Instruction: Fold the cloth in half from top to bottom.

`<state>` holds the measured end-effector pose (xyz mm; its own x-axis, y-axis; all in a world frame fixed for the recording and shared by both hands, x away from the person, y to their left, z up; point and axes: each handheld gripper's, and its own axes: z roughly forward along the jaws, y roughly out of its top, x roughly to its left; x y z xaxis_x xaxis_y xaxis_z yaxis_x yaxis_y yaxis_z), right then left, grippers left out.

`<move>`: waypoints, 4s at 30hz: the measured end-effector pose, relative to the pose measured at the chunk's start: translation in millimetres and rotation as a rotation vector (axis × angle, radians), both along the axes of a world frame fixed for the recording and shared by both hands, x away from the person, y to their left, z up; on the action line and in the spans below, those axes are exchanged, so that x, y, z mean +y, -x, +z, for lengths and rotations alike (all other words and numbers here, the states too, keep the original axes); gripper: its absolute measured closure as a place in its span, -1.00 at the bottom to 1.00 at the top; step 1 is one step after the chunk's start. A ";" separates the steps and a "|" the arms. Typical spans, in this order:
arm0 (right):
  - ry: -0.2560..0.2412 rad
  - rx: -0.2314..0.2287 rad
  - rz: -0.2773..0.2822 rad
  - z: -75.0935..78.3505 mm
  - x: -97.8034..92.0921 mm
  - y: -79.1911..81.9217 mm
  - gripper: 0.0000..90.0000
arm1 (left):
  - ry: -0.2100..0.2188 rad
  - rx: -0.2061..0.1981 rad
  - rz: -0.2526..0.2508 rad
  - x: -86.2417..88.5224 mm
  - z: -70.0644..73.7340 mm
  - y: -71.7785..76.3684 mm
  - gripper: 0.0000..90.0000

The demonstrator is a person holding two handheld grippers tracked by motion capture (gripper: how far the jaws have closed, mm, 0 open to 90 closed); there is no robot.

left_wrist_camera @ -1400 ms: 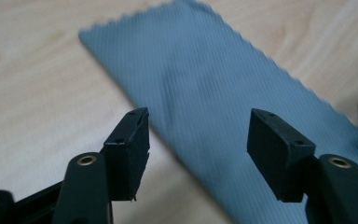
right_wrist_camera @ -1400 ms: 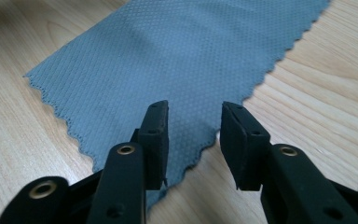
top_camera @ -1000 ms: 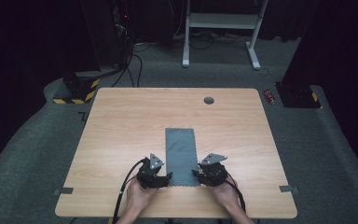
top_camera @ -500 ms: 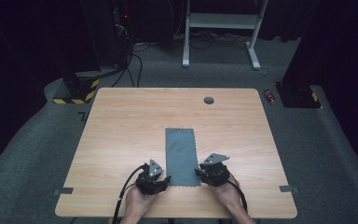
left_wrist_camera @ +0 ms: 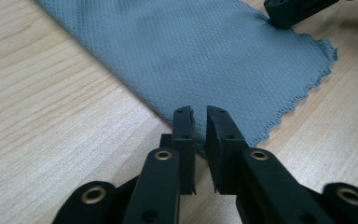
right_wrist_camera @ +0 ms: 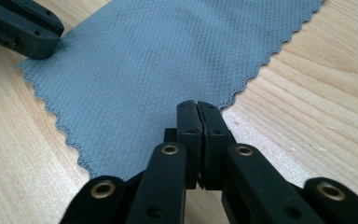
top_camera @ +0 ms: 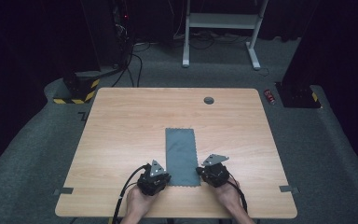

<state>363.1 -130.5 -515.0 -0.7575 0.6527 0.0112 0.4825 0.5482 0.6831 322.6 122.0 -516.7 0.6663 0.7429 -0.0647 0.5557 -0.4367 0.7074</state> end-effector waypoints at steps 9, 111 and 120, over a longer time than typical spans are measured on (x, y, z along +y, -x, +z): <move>0.028 -0.009 0.031 1.4 5.0 9.3 0.98 | 0.018 0.014 -0.018 7.8 -0.6 5.2 0.96; -0.047 0.079 -0.239 1.9 41.4 -144.7 0.96 | -0.014 0.040 0.206 7.0 3.6 -174.4 0.96; -0.103 0.069 -0.223 12.0 35.7 -142.2 0.97 | 0.034 0.064 0.183 13.3 10.7 -178.0 0.98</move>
<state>505.3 -94.8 -503.0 -0.5898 0.7965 0.1328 0.6311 0.3520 0.6913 500.6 135.4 -506.0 0.5139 0.8480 -0.1298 0.6680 -0.3007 0.6807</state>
